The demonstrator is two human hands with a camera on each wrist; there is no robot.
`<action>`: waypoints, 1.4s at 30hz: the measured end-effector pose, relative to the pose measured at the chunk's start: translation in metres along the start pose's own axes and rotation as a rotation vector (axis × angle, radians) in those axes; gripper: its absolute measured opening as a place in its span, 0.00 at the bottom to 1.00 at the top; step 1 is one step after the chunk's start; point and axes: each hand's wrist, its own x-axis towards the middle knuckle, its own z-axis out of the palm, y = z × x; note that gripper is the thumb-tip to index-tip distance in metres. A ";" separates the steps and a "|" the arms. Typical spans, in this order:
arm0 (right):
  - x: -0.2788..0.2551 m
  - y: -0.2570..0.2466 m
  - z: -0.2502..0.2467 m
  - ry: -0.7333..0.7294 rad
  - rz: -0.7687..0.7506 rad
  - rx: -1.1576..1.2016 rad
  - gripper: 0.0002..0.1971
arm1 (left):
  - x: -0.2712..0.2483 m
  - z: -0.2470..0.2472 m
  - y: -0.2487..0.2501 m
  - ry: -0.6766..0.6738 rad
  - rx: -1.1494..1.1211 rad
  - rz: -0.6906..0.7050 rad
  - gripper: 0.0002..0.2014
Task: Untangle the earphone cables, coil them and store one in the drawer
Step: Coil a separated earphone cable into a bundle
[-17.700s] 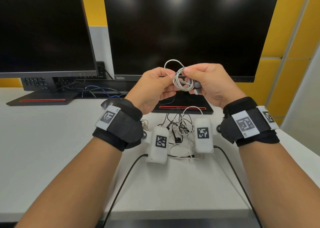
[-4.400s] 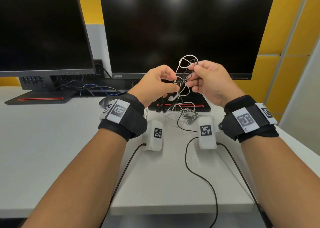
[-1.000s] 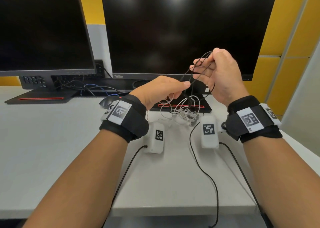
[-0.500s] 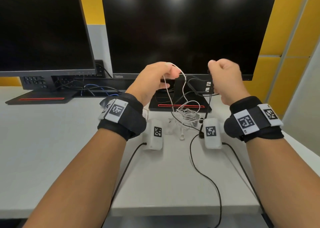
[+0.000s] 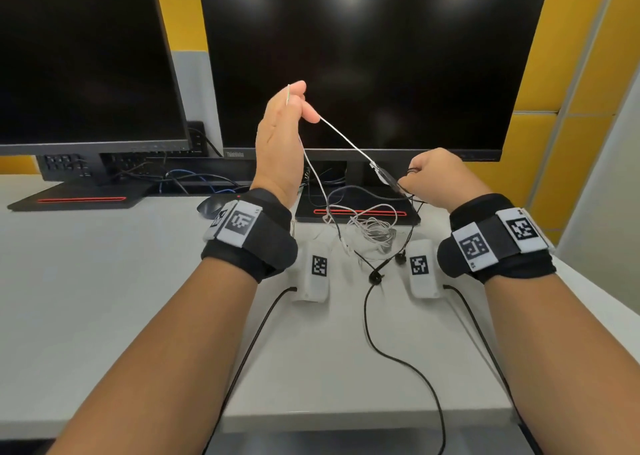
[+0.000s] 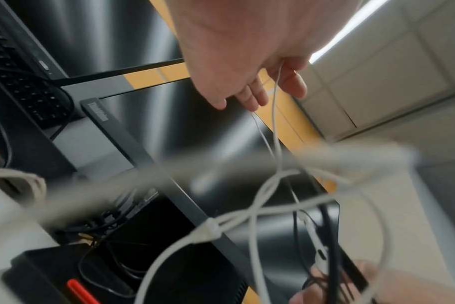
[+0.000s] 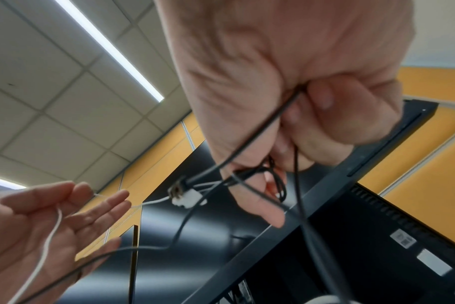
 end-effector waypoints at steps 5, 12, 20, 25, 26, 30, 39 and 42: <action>-0.006 -0.002 -0.005 -0.045 -0.051 0.115 0.20 | 0.005 -0.001 -0.004 0.074 -0.007 -0.001 0.16; -0.019 -0.009 -0.015 -0.349 -0.188 0.270 0.20 | 0.007 -0.002 -0.010 0.211 0.072 -0.031 0.19; -0.016 -0.009 -0.013 -0.330 -0.236 0.265 0.14 | 0.002 -0.004 -0.016 0.068 0.188 -0.126 0.14; -0.015 -0.009 -0.012 -0.332 -0.219 0.291 0.15 | -0.004 -0.001 -0.005 -0.260 0.481 -0.088 0.25; -0.015 -0.009 -0.012 -0.327 -0.220 0.291 0.15 | -0.005 0.000 -0.003 -0.350 0.487 -0.091 0.24; -0.014 -0.008 -0.011 -0.281 -0.223 0.298 0.14 | -0.010 0.005 0.000 -0.532 0.504 -0.087 0.10; -0.014 -0.009 -0.010 -0.212 -0.240 0.317 0.18 | -0.005 0.005 -0.009 -0.403 0.625 -0.080 0.03; -0.015 -0.011 -0.011 -0.229 -0.196 0.347 0.21 | -0.006 0.005 -0.006 -0.382 0.553 -0.049 0.03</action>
